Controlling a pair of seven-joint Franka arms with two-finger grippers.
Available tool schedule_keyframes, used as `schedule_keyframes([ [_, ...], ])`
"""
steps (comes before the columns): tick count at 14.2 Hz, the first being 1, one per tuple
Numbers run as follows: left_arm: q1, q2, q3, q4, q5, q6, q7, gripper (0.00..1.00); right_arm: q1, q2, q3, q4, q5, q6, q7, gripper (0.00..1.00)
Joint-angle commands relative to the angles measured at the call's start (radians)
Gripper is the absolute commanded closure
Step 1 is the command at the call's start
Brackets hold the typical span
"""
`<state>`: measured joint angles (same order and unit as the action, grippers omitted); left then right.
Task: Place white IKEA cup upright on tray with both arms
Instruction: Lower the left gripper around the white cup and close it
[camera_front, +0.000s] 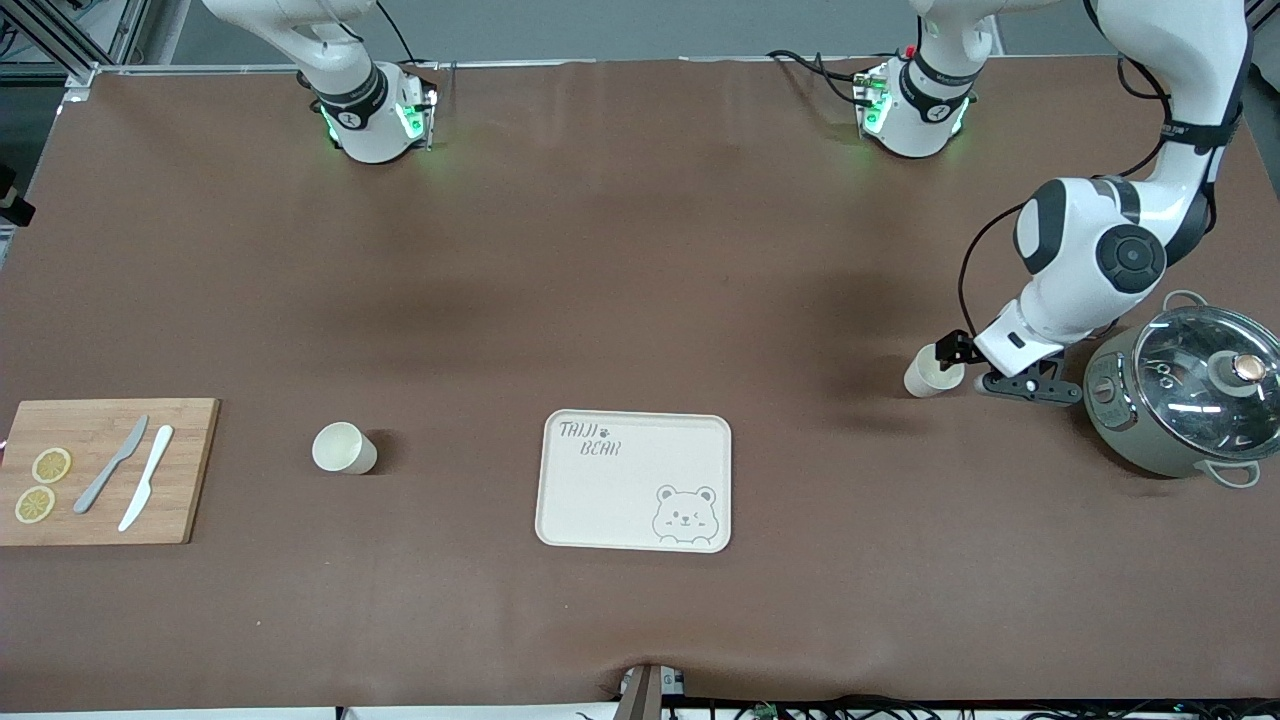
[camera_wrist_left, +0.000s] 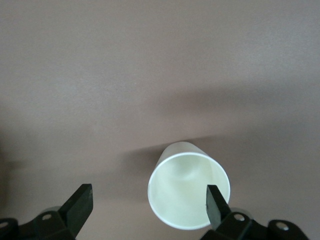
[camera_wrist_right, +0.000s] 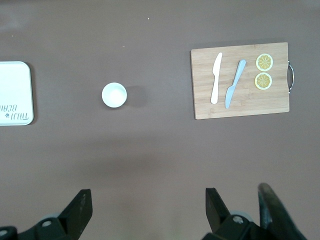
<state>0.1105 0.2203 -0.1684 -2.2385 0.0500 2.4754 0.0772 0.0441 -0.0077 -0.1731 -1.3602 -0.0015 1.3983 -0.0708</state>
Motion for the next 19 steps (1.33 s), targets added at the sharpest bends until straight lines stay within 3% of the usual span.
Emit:
schedule_keyframes([
  [1, 0.011, 0.025, -0.007, -0.001, 0.024, 0.04, 0.015, 0.0, 0.011, 0.002, 0.0, 0.003, -0.006, 0.002, 0.006, 0.0],
  [5, 0.058, 0.045, -0.007, 0.008, 0.024, 0.043, 0.107, 0.0, 0.011, 0.002, 0.0, 0.003, -0.006, 0.002, 0.006, 0.0],
  [19, 0.063, 0.053, -0.007, -0.078, 0.024, 0.166, 0.085, 0.0, 0.011, 0.002, 0.0, 0.003, -0.006, 0.002, 0.006, 0.0],
])
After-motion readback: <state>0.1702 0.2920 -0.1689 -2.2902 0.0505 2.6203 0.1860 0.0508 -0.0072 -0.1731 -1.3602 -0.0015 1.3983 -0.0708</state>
